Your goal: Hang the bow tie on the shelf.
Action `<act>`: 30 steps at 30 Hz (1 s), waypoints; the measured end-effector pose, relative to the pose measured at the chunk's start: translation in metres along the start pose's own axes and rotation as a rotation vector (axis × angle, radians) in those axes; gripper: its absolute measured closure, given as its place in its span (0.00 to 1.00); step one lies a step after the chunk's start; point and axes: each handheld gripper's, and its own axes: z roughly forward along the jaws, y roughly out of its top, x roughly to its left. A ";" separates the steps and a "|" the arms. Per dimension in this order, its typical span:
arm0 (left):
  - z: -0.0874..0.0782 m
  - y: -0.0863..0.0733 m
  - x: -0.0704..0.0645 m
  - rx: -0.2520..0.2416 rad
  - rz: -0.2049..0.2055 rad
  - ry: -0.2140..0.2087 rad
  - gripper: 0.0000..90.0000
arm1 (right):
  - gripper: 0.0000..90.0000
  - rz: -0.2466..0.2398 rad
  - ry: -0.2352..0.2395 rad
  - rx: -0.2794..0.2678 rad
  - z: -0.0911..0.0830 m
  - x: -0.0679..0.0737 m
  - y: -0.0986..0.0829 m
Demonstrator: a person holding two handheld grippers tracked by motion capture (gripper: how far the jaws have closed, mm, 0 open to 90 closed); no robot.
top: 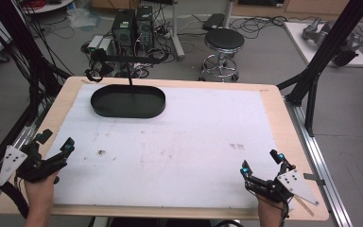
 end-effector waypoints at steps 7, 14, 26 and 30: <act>-0.008 -0.007 -0.003 0.029 0.035 0.013 0.17 | 0.01 0.004 -0.005 0.029 0.002 -0.002 0.001; -0.020 -0.004 0.004 0.000 -0.010 0.044 0.17 | 0.01 0.014 -0.009 0.016 0.001 -0.003 0.006; -0.021 0.000 -0.001 -0.008 -0.013 0.034 0.17 | 0.01 0.020 0.008 -0.018 0.002 -0.007 0.005; -0.021 0.000 -0.001 -0.008 -0.018 0.029 0.17 | 0.01 0.017 0.006 -0.013 0.002 -0.007 0.006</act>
